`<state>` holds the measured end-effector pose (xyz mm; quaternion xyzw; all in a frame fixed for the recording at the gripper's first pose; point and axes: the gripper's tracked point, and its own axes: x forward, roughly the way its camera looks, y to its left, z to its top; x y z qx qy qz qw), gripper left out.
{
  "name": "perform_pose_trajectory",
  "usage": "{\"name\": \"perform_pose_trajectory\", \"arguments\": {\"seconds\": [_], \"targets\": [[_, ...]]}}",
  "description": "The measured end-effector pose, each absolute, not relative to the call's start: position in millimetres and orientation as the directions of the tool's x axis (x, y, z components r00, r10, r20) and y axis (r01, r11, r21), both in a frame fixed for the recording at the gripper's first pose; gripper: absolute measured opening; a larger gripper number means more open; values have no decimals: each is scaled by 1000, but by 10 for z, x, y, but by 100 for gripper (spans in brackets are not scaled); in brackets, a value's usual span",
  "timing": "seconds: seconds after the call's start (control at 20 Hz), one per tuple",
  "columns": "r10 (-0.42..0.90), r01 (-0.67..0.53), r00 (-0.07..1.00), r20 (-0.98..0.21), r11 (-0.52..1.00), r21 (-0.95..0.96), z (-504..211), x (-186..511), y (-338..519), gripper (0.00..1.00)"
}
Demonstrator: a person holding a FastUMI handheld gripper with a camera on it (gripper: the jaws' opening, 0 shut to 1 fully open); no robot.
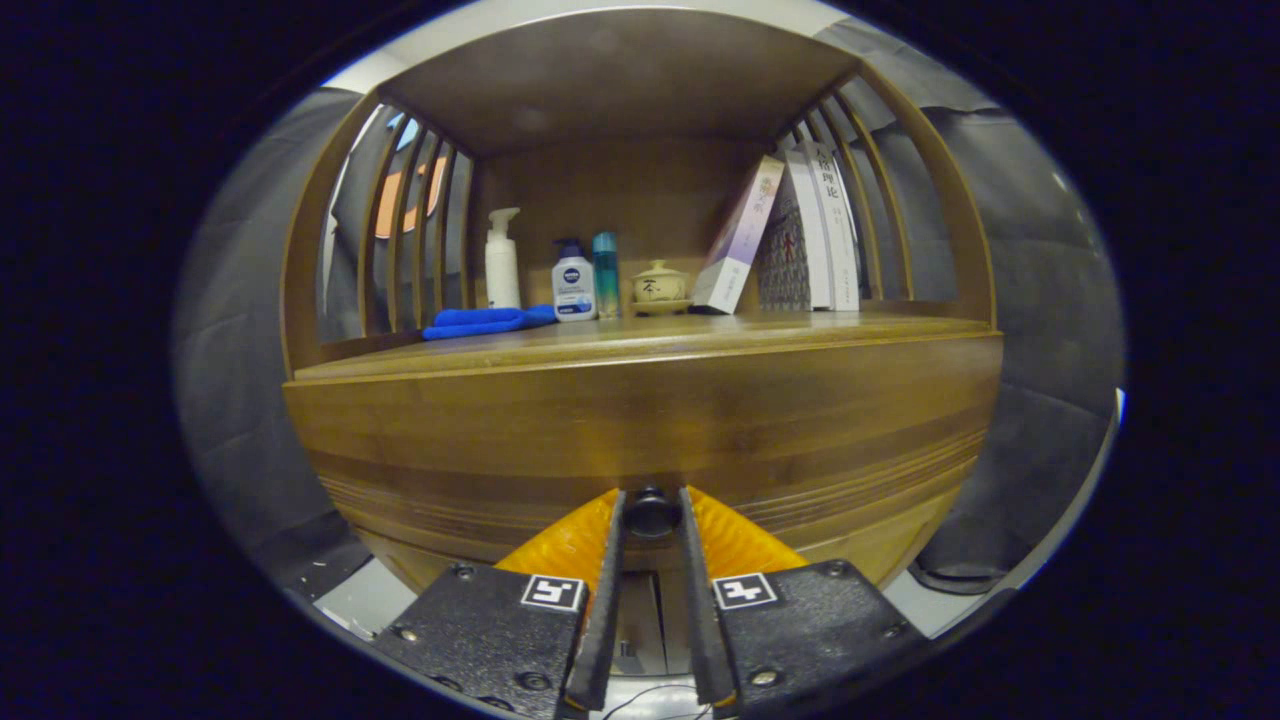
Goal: Pull open the drawer, take out the items inside it, and place them on the countertop above the cabinet.
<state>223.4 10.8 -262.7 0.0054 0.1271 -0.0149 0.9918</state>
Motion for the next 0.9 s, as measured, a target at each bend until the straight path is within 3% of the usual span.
{"name": "perform_pose_trajectory", "arguments": {"seconds": [0.25, 0.9], "targets": [[-3, 6, 958, -287, 1000, 7, -2630, 2224, 115, 24], [17, -14, 946, -325, 1000, 9, -2599, 1507, 80, 23]]}}
